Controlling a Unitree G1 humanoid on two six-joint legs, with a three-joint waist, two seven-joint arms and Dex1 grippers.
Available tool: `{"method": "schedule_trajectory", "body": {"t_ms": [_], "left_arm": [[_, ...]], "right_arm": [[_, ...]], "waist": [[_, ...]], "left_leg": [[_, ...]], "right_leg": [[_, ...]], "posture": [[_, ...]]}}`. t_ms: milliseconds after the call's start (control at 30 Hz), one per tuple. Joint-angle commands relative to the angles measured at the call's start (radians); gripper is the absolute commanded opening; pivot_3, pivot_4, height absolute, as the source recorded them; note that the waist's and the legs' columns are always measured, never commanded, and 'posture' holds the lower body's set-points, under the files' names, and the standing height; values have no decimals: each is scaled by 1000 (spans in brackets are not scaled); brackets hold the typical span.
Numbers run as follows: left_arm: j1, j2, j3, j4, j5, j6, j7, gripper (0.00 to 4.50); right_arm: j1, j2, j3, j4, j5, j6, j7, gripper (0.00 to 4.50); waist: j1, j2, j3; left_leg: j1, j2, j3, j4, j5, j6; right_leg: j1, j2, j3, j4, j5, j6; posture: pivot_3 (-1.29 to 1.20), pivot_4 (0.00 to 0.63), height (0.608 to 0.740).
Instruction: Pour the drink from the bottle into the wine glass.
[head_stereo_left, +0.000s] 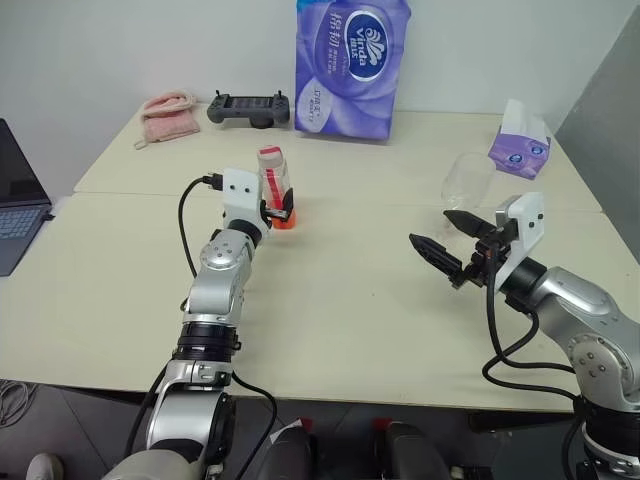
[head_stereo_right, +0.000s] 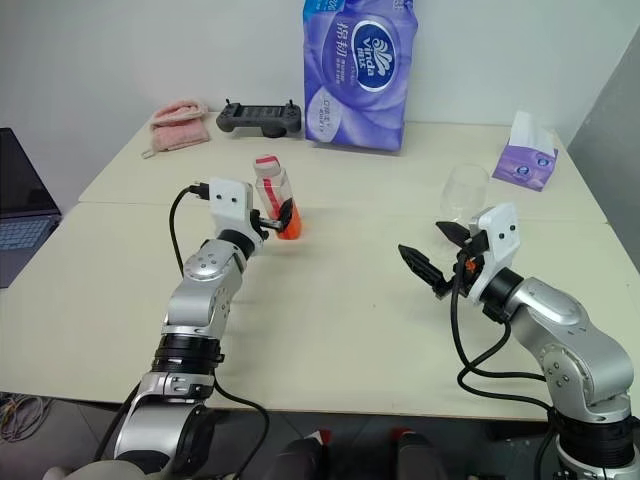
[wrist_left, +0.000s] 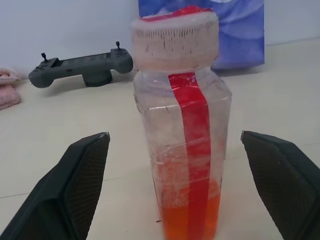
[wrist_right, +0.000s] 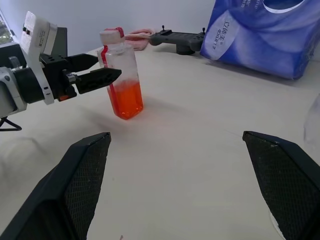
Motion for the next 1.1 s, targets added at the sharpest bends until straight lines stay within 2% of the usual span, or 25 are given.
{"method": "schedule_trajectory", "body": {"t_ms": [33, 333, 533, 633, 800, 867, 1100], "left_arm": [[-69, 3, 22, 41, -2, -66, 5, 4476], [-169, 6, 25, 239, 4, -176, -3, 4476], [-185, 13, 31, 286, -1, -205, -12, 4476], [-189, 16, 36, 296, -6, -213, -18, 3862], [-191, 10, 41, 297, -10, -218, -27, 2304], [-191, 8, 41, 296, -11, -218, -27, 1847], [-178, 19, 45, 287, -8, -211, -23, 1810]], "right_arm": [[-4, -2, -24, -56, 24, -6, -9, 4500], [12, -14, -27, -67, 34, -7, -15, 4500], [23, -14, -26, -75, 34, -9, -22, 4500], [26, -10, -25, -79, 35, -8, -28, 4500], [25, -7, -21, -83, 33, -9, -35, 4500], [24, -7, -20, -83, 33, -9, -37, 4500], [27, -6, -16, -86, 32, -12, -45, 4500]], "waist": [[0, 0, 0], [0, 0, 0], [-1, 0, 0], [-1, 0, 0], [-1, 0, 0], [-1, -1, 0], [-1, -1, 0]], "left_leg": [[0, 0, 0, 0, 0, 0], [0, 0, 0, 0, 0, 0], [-1, 0, 0, 0, 0, 0], [-1, 0, 0, 0, 0, 0], [0, 0, 0, 1, 0, 0], [0, 0, 0, 1, 0, 0], [-1, 0, 0, 1, 0, 0]], "right_leg": [[0, 0, 0, 0, 0, 0], [0, 0, 0, 0, 0, 0], [0, 0, 0, 0, 0, 0], [0, 0, 0, 0, 0, 0], [0, 0, 0, 0, 0, 0], [-1, 0, 0, 1, 0, 0], [-1, 0, 0, 1, 0, 0]], "posture": [[0, 150, 740], [0, 150, 740], [0, 150, 740], [0, 150, 740], [0, 150, 740], [0, 150, 740], [0, 150, 740]]}}
